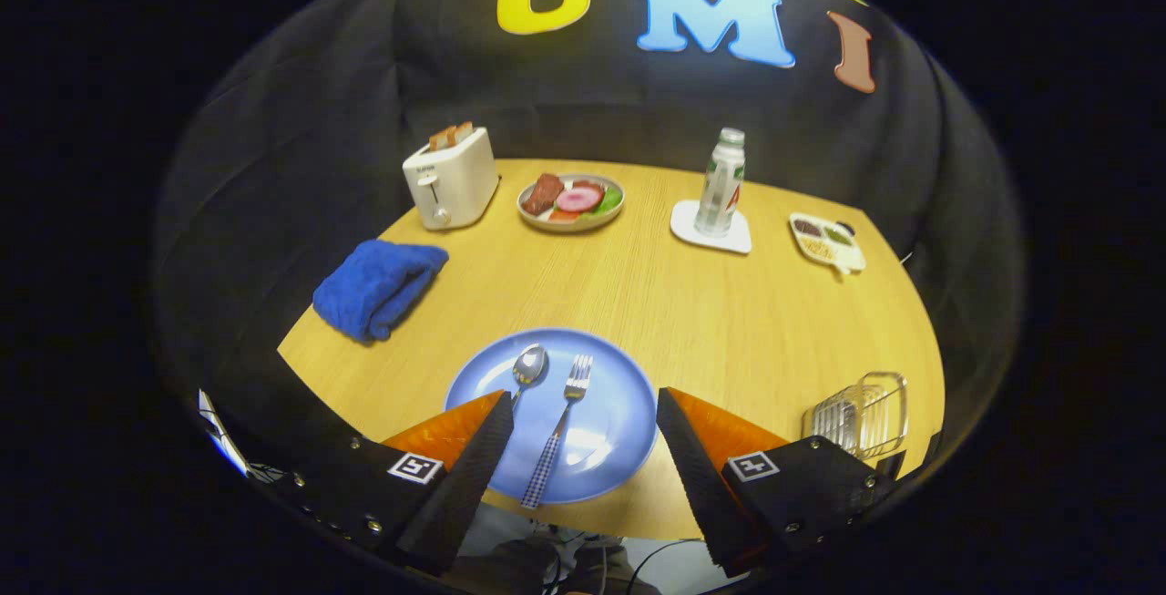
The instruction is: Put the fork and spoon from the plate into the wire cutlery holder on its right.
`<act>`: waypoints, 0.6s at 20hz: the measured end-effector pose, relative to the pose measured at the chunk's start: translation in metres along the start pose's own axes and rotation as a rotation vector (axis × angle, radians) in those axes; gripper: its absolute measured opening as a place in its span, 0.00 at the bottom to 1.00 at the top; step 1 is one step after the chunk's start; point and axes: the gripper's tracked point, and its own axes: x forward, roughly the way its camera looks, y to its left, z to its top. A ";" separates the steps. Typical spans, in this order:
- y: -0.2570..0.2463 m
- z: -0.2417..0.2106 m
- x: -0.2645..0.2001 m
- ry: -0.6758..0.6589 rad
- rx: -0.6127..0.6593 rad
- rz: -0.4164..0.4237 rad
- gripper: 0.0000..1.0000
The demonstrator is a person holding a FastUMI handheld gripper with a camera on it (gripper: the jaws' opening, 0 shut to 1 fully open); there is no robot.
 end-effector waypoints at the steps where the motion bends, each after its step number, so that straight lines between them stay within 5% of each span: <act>1: 0.004 -0.015 0.007 0.071 -0.001 0.012 0.98; 5: 0.013 -0.050 0.022 0.231 0.009 0.026 0.98; 6: 0.013 -0.053 0.022 0.245 0.007 0.022 0.89; 9: 0.018 -0.063 0.031 0.294 0.003 0.033 0.87; 12: 0.018 -0.068 0.035 0.331 -0.011 0.039 0.68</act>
